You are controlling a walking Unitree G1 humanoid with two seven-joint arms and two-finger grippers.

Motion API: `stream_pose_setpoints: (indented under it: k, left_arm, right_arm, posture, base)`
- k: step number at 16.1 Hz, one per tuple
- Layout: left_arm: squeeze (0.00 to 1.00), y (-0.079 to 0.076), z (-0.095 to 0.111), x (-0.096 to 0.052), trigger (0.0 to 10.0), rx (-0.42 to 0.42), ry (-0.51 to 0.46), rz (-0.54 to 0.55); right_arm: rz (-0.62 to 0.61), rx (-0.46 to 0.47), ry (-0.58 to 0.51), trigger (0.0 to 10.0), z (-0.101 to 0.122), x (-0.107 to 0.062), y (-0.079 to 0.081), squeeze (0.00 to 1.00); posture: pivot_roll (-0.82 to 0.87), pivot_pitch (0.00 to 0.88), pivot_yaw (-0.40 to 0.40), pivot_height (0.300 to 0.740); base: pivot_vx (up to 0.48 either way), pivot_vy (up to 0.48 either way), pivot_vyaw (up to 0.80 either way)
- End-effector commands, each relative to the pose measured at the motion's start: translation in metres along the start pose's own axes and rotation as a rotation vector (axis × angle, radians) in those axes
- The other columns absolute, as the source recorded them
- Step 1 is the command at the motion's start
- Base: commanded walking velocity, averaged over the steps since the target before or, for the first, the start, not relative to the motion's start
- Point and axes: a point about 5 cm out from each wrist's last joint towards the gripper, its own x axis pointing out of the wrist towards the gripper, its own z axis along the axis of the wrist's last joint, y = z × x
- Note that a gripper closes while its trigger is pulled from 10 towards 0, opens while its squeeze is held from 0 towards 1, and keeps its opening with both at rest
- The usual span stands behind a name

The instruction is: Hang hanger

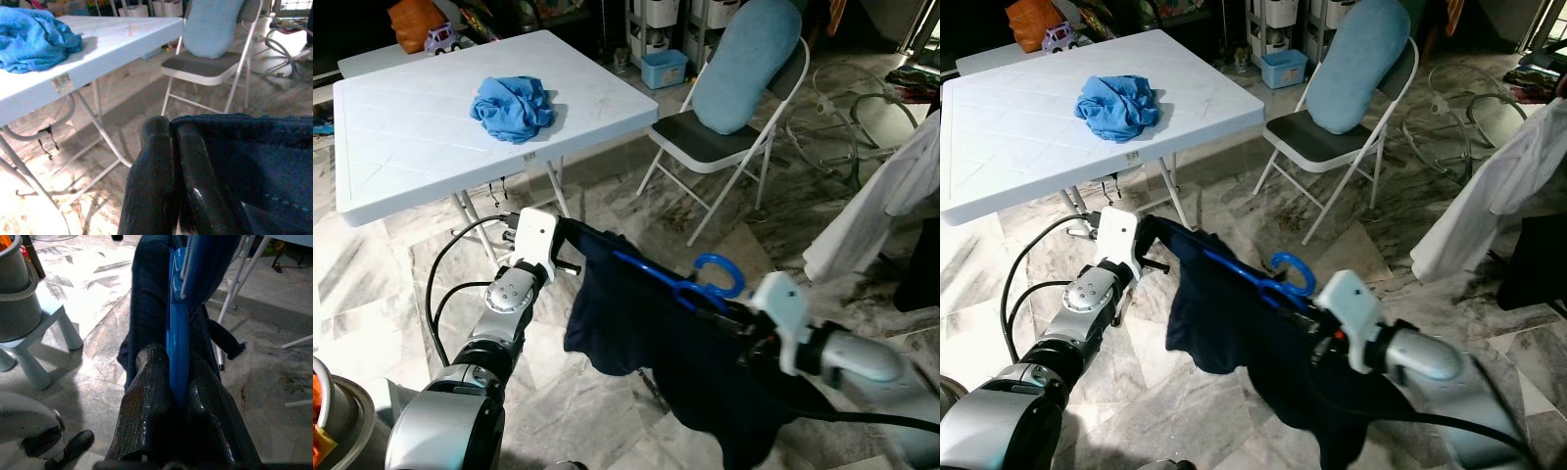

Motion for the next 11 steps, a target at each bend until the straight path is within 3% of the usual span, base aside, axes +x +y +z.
stream_pose_setpoints:
  k: [1, 4, 6, 11]
  left_arm:
    - [0.00, 0.035, -0.003, -0.007, 0.0, -0.016, 0.041, 0.126]
    - [0.00, 0.031, -0.011, -0.008, 0.0, -0.035, 0.105, 0.090]
    - [0.00, 0.026, -0.014, -0.007, 0.0, -0.044, 0.130, 0.060]
    - [0.00, 0.011, -0.034, -0.014, 0.0, -0.045, 0.233, -0.026]
  right_arm:
    - [-0.030, -0.008, -0.002, 10.0, 0.005, -0.018, -0.009, 0.00]
    - [0.023, 0.017, -0.068, 10.0, 0.025, -0.031, -0.010, 0.00]
    - [0.058, -0.003, -0.033, 10.0, 0.023, -0.035, -0.007, 0.00]
    - [0.070, 0.047, -0.106, 10.0, 0.035, -0.037, -0.005, 0.00]
  posture:
    - [-0.16, 0.044, 0.051, 0.740]
    - [-0.16, 0.039, 0.050, 0.740]
    - [-0.17, 0.036, 0.050, 0.740]
    - [-0.17, 0.036, 0.054, 0.740]
  base:
    - [0.000, 0.000, 0.00]
    - [0.000, 0.000, 0.00]
    - [0.000, 0.000, 0.00]
    - [0.000, 0.000, 0.00]
